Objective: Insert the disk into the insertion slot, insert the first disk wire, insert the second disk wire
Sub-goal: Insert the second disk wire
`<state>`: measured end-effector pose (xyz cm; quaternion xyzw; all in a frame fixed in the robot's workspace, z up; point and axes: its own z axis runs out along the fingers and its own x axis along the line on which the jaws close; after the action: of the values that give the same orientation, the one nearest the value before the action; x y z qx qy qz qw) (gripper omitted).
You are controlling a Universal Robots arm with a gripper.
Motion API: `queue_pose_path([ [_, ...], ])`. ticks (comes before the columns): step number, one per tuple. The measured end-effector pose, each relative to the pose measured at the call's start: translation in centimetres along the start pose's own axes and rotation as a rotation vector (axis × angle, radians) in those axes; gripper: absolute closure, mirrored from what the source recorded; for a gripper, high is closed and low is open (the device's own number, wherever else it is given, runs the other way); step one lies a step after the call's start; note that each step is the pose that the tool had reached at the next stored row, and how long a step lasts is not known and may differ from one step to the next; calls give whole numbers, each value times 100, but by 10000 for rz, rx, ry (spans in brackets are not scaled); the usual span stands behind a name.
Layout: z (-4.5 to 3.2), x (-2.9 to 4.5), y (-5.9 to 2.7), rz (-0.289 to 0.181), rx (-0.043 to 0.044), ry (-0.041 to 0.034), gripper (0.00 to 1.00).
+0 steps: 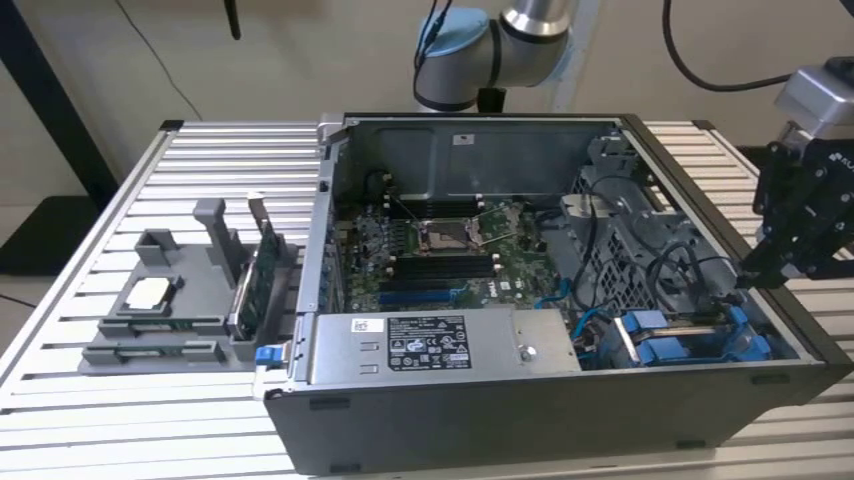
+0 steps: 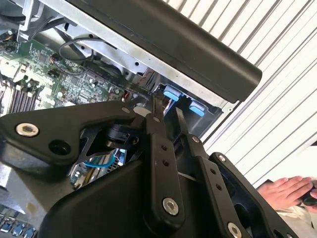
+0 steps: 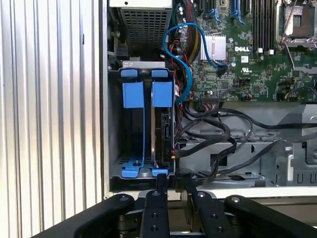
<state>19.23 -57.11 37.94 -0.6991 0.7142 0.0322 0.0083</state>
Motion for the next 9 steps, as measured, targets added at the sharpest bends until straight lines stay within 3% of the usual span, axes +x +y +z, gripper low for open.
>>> queue_pose_path([
  [9, 54, 3, -15, -1, -5, -26, 73],
])
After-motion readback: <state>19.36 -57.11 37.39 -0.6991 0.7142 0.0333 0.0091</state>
